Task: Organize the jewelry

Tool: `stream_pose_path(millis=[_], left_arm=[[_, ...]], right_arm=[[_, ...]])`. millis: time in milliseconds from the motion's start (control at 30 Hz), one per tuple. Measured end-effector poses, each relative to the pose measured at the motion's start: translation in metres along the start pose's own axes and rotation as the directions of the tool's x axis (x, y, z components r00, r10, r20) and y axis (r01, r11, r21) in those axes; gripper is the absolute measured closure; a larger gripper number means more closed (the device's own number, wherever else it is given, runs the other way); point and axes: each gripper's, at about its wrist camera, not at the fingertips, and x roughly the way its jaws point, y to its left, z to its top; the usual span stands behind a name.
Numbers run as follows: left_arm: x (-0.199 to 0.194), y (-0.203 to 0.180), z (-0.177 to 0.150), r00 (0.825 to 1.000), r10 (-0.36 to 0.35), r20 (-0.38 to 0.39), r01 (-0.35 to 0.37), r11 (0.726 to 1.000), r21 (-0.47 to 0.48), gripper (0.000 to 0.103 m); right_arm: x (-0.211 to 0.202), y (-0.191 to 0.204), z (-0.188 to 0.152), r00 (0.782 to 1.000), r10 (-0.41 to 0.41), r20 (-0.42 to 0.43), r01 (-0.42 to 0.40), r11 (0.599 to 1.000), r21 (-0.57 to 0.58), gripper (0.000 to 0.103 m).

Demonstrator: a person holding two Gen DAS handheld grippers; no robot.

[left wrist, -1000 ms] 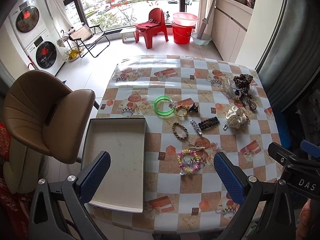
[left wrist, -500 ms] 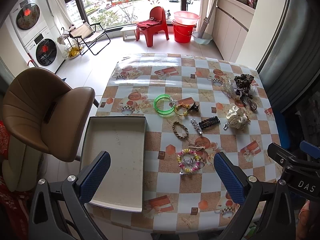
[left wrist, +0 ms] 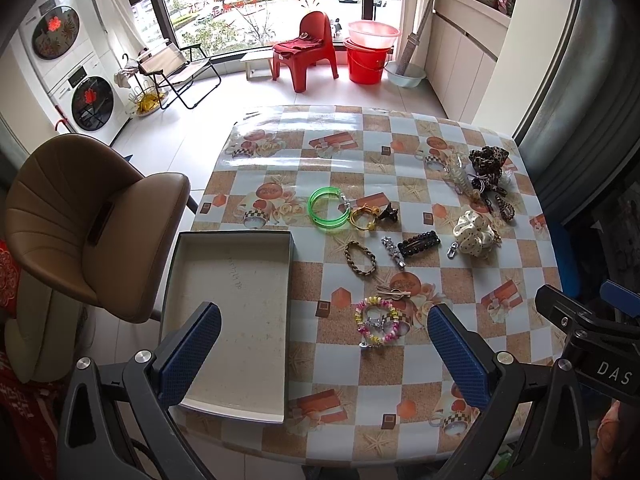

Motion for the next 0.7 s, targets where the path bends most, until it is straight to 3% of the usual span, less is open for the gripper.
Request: stream_pose_path(millis=[700], left_arm=[[-0.0001, 0.0010, 0.0025, 1.000, -0.003, -0.004, 0.003, 1.000, 0.000, 0.000]], right_arm=[[0.0000, -0.0001, -0.0003, 1.000, 0.000, -0.001, 0.000, 1.000, 0.000, 0.000]])
